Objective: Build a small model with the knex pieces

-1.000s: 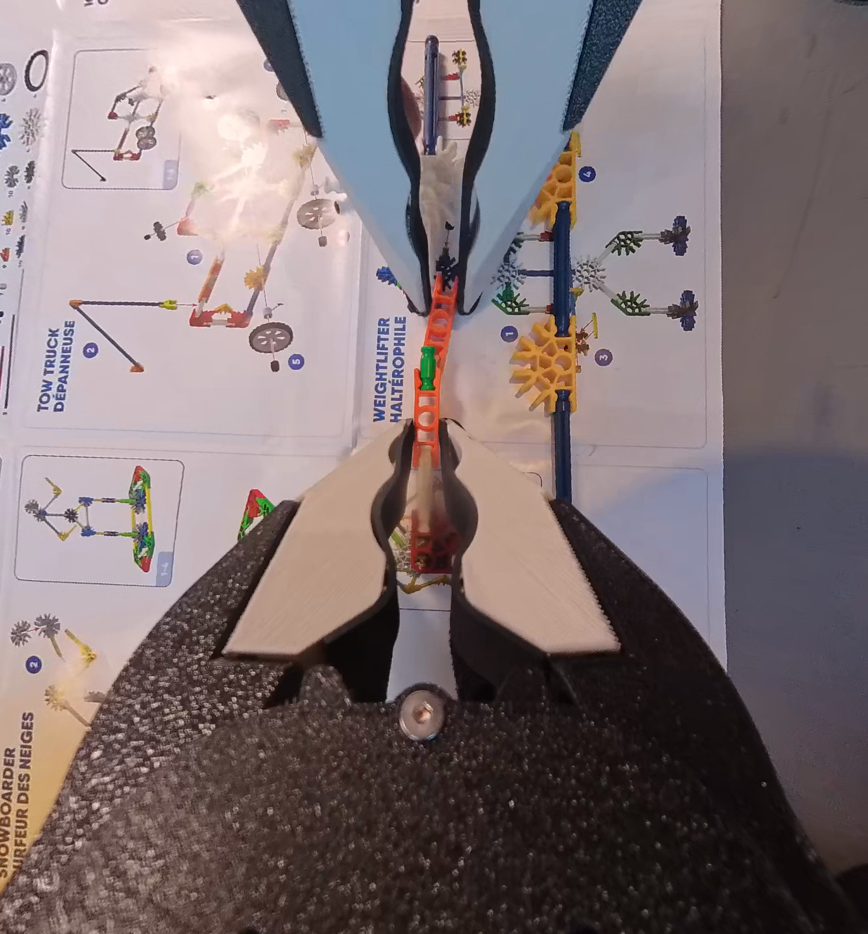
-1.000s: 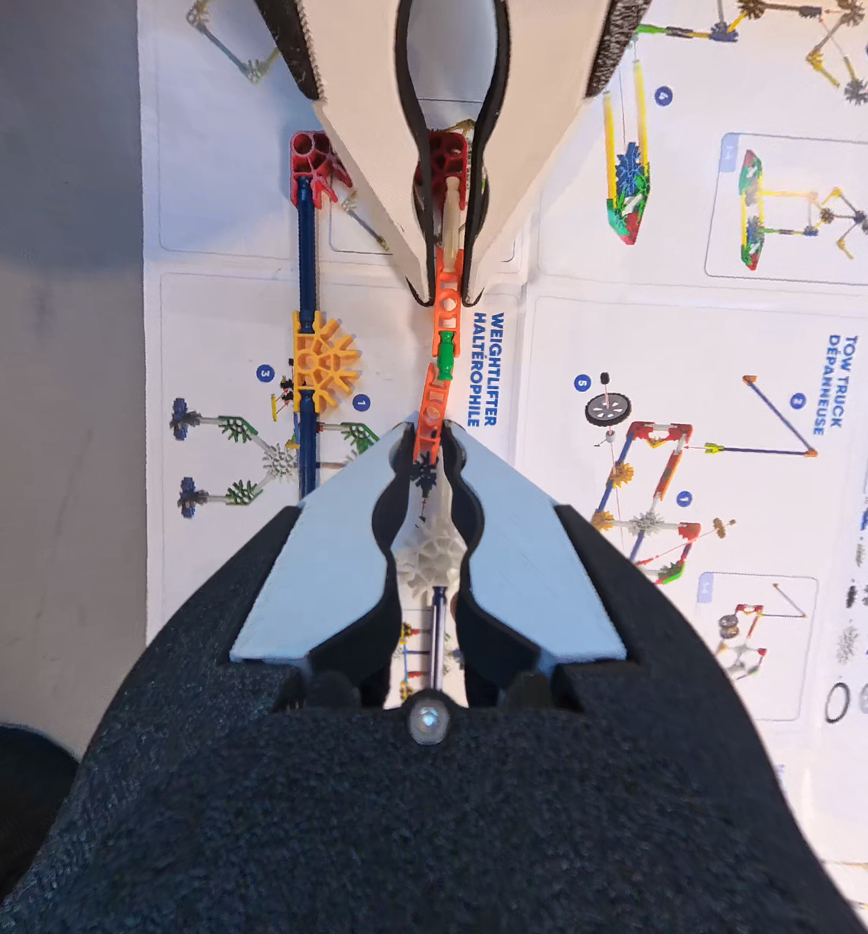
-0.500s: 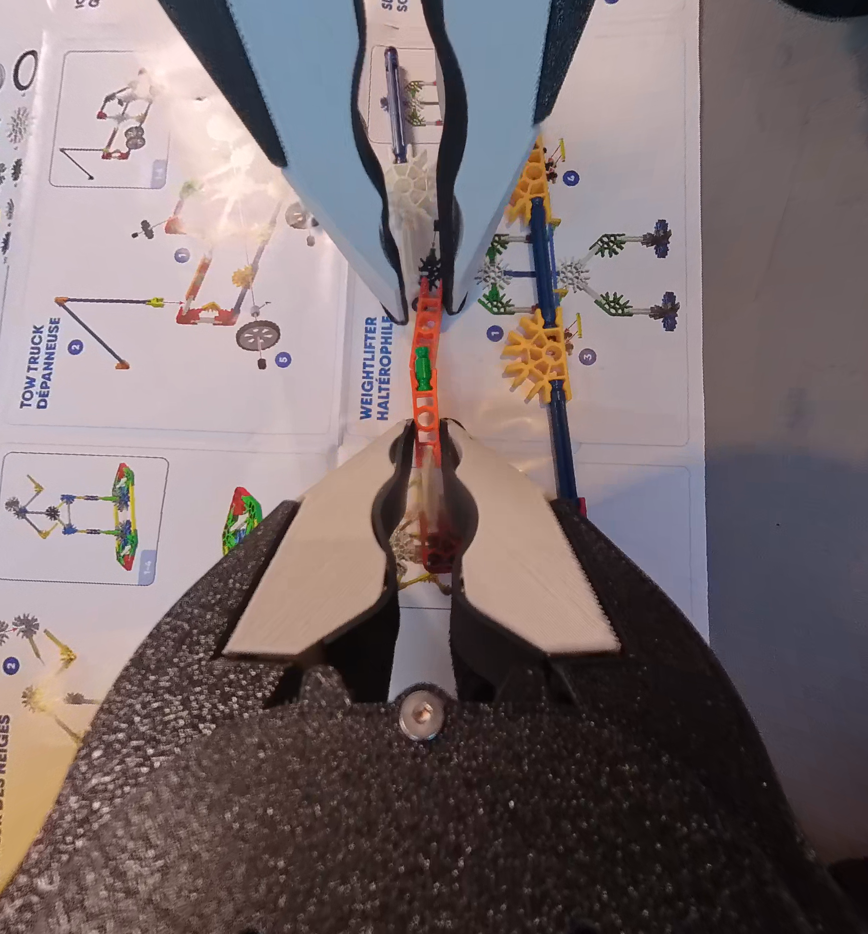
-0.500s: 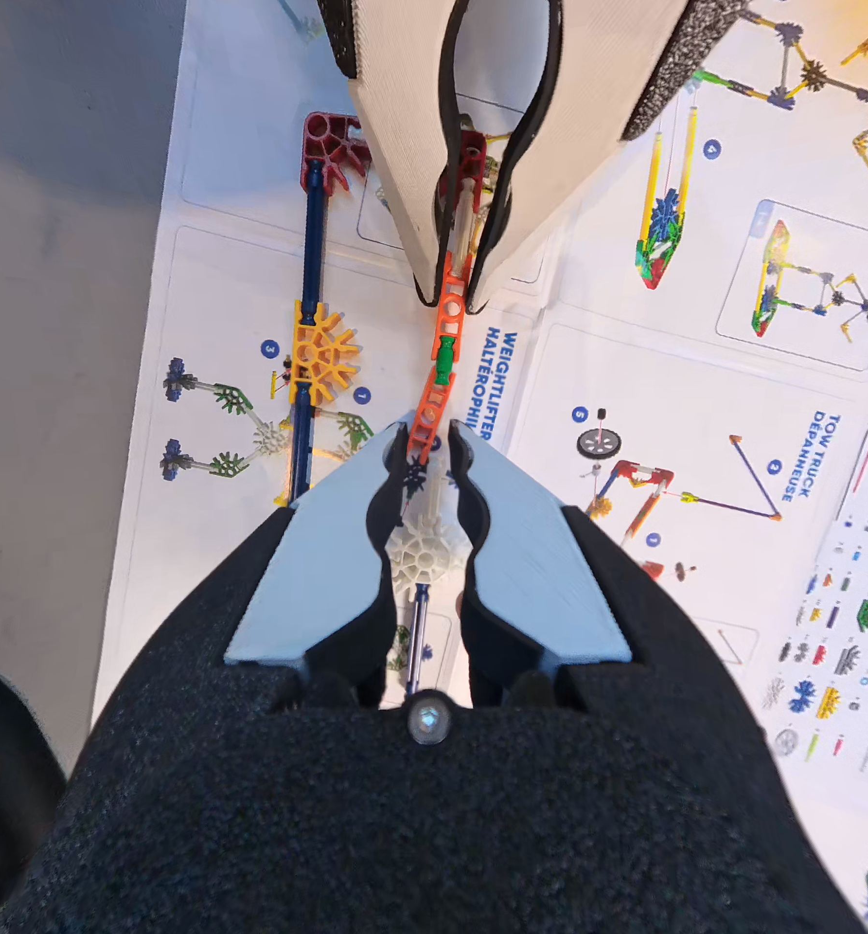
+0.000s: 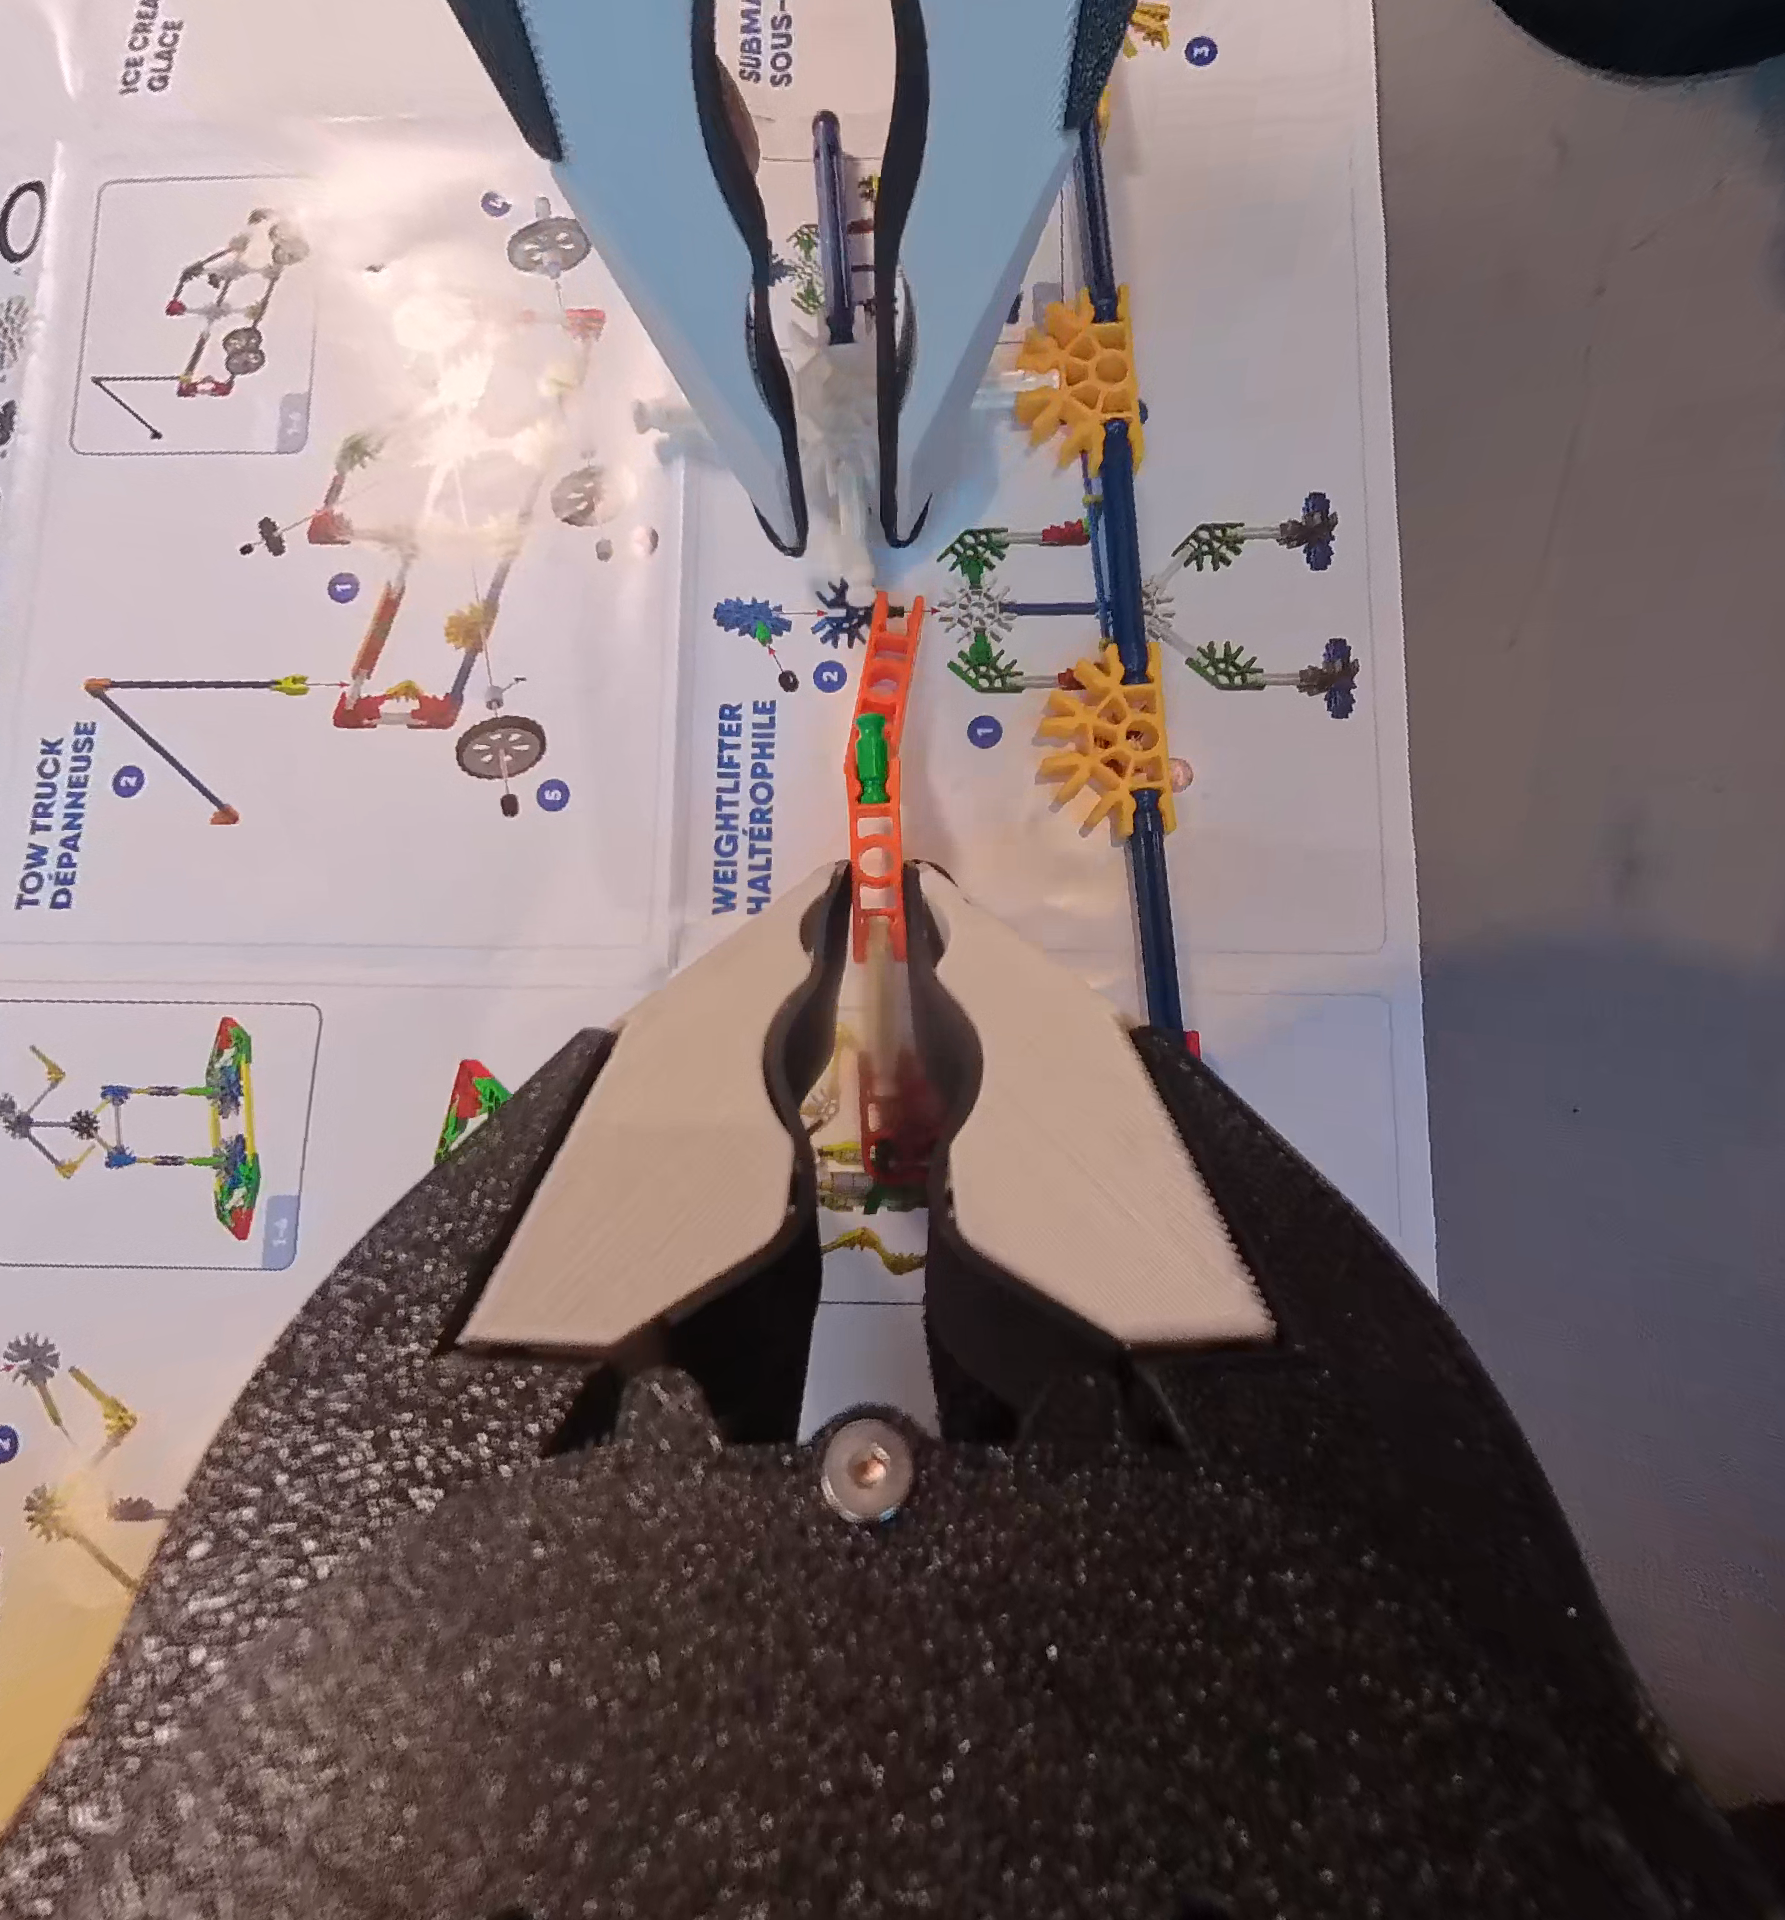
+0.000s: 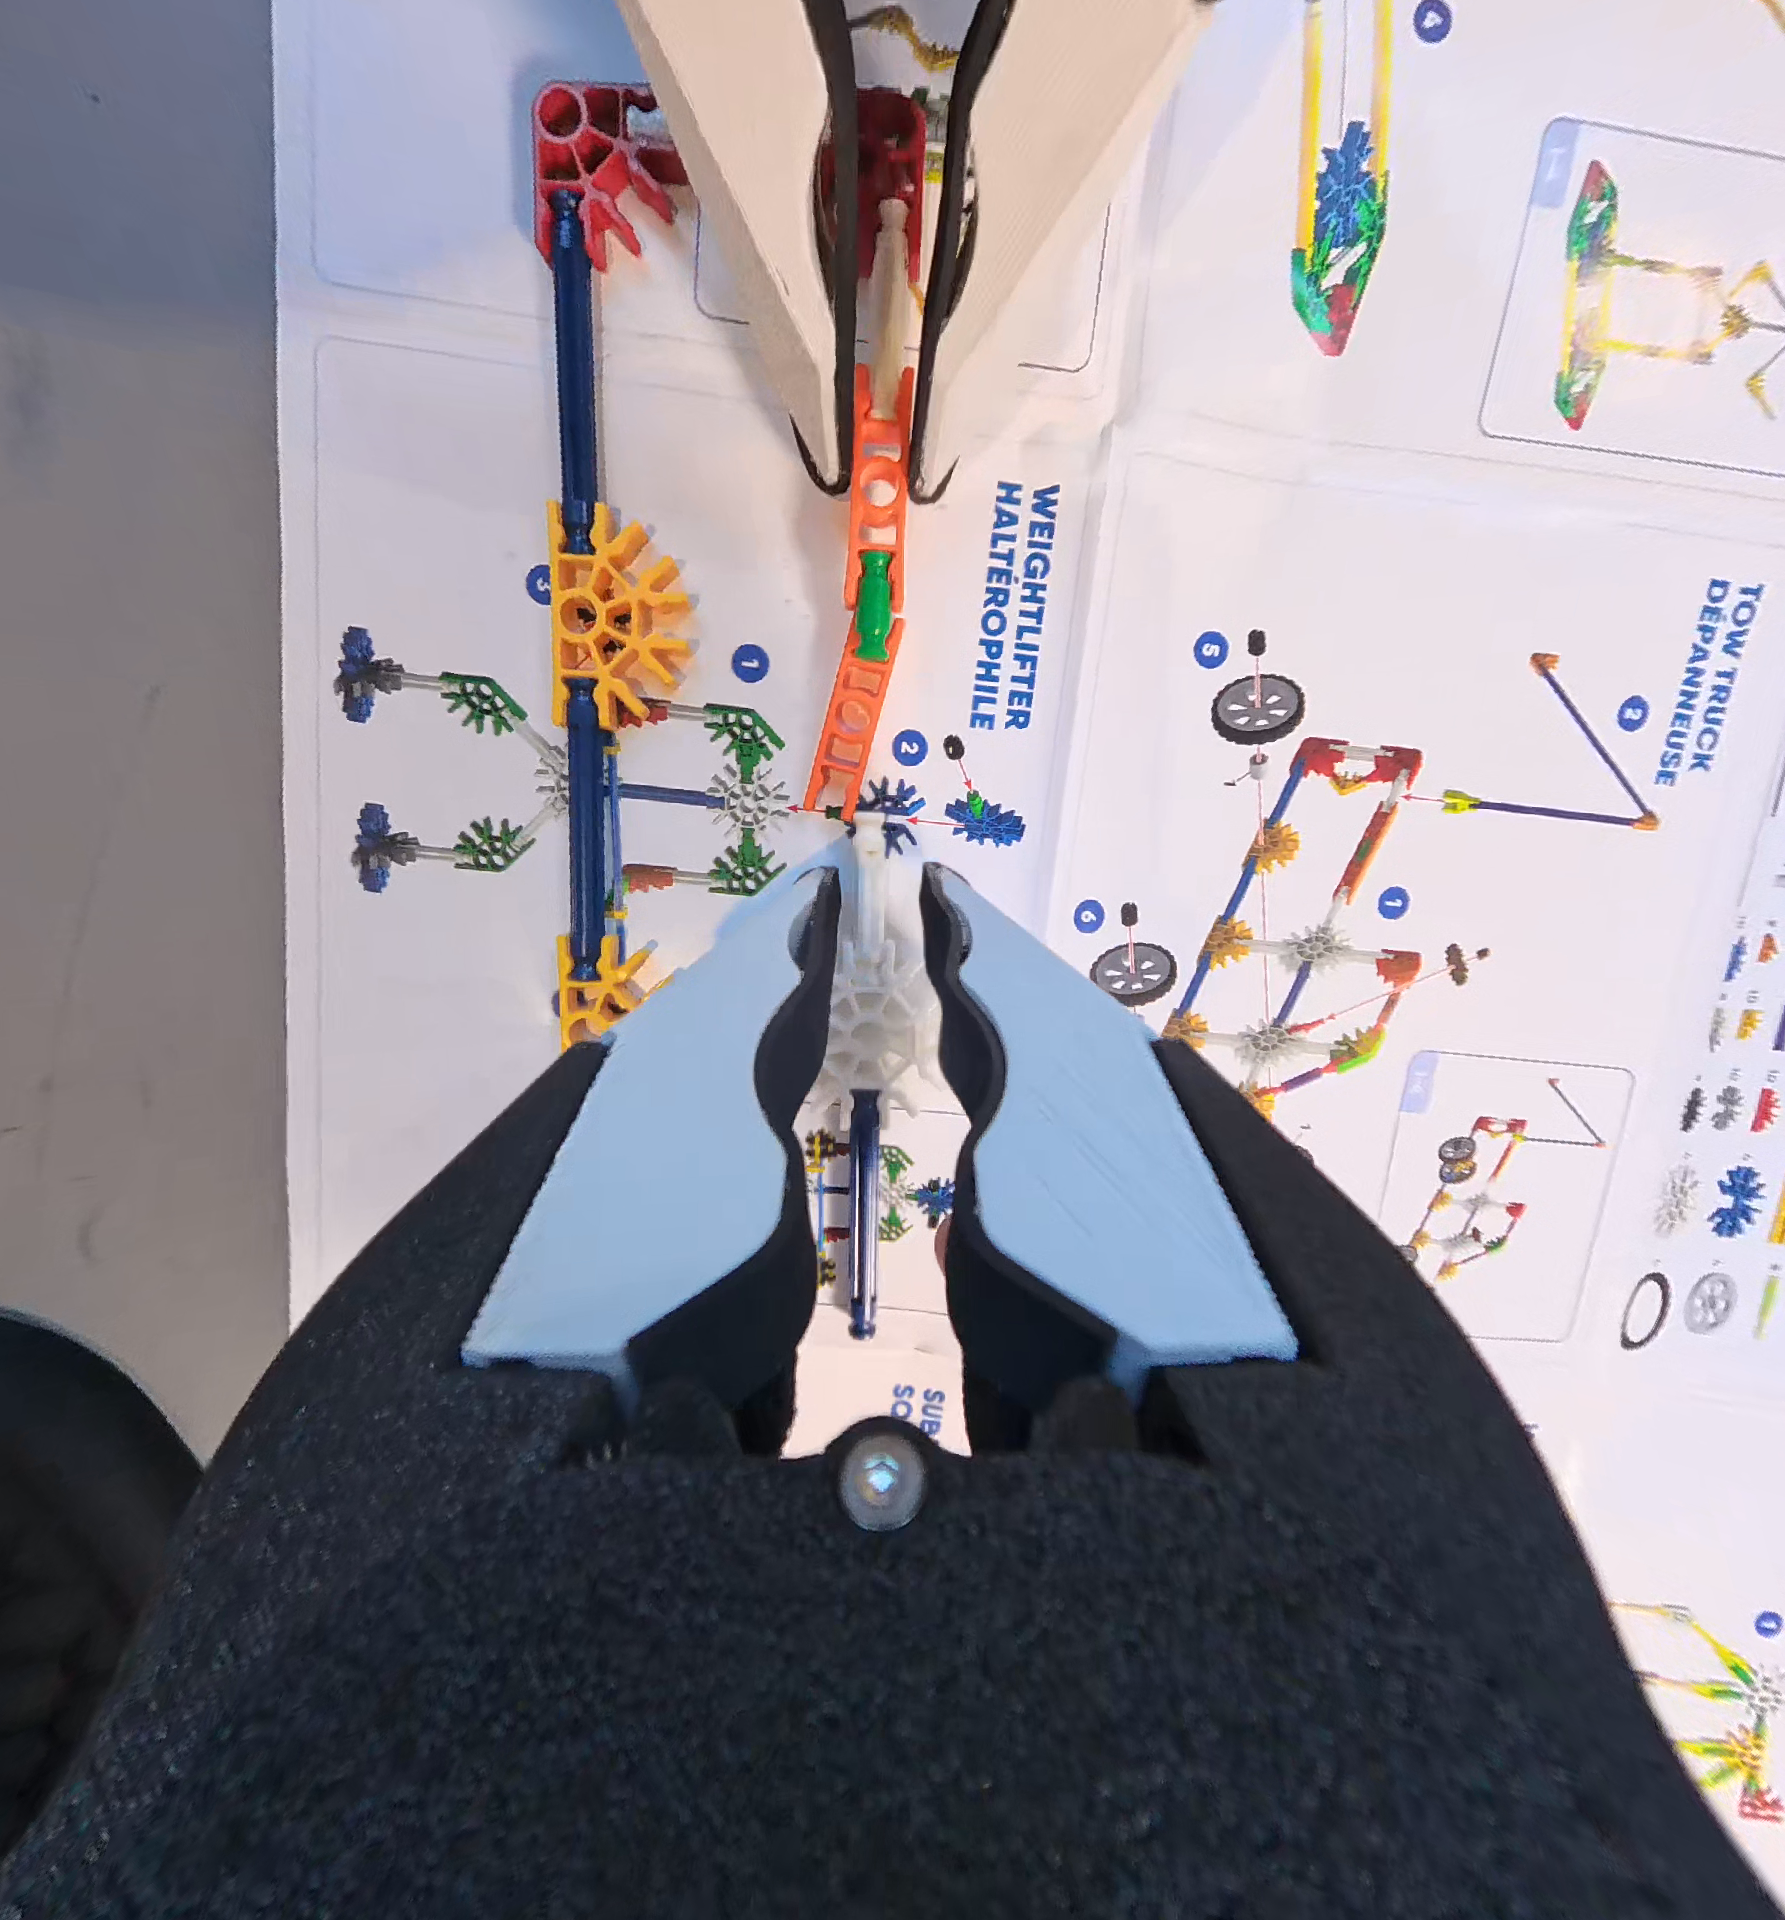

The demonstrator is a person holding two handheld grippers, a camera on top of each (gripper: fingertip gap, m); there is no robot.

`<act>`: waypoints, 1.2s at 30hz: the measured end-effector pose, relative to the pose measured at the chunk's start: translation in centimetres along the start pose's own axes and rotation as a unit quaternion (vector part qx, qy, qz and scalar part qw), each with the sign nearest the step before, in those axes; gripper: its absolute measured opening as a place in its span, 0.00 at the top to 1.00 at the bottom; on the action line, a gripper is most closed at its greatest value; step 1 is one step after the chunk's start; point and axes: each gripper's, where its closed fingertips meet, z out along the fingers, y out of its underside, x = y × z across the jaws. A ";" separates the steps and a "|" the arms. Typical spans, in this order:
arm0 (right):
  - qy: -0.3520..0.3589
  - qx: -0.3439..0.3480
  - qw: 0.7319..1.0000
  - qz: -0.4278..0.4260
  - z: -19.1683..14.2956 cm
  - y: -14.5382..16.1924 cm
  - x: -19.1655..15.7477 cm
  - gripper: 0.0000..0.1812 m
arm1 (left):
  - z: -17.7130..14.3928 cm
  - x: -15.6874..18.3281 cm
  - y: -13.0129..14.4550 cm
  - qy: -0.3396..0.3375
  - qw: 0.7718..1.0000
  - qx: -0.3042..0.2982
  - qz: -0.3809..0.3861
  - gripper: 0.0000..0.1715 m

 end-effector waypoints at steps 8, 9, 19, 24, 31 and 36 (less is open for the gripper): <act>-0.003 0.031 0.999 0.044 0.1 -2.0 -0.7 0.90 | 0.1 0.0 0.0 0.004 1.000 -0.007 0.015 0.96; -0.001 0.026 0.999 0.045 0.4 -1.9 -0.8 0.90 | 0.1 0.0 0.0 0.004 1.000 -0.007 0.015 0.96; -0.029 0.015 0.998 -0.047 1.1 -2.0 -0.8 0.94 | -0.1 0.0 0.1 0.002 1.000 -0.010 0.021 0.96; -0.041 0.002 0.996 -0.082 1.2 -2.1 -0.5 0.95 | -0.1 0.2 0.2 0.005 1.000 -0.011 0.024 0.96; -0.044 -0.004 0.996 -0.080 1.2 -2.1 -0.5 0.95 | -0.1 0.2 0.3 0.007 1.000 -0.009 0.018 0.96; -0.040 -0.007 0.997 -0.068 1.2 -1.9 -0.5 0.94 | -0.1 0.2 0.3 0.004 1.000 -0.013 0.011 0.96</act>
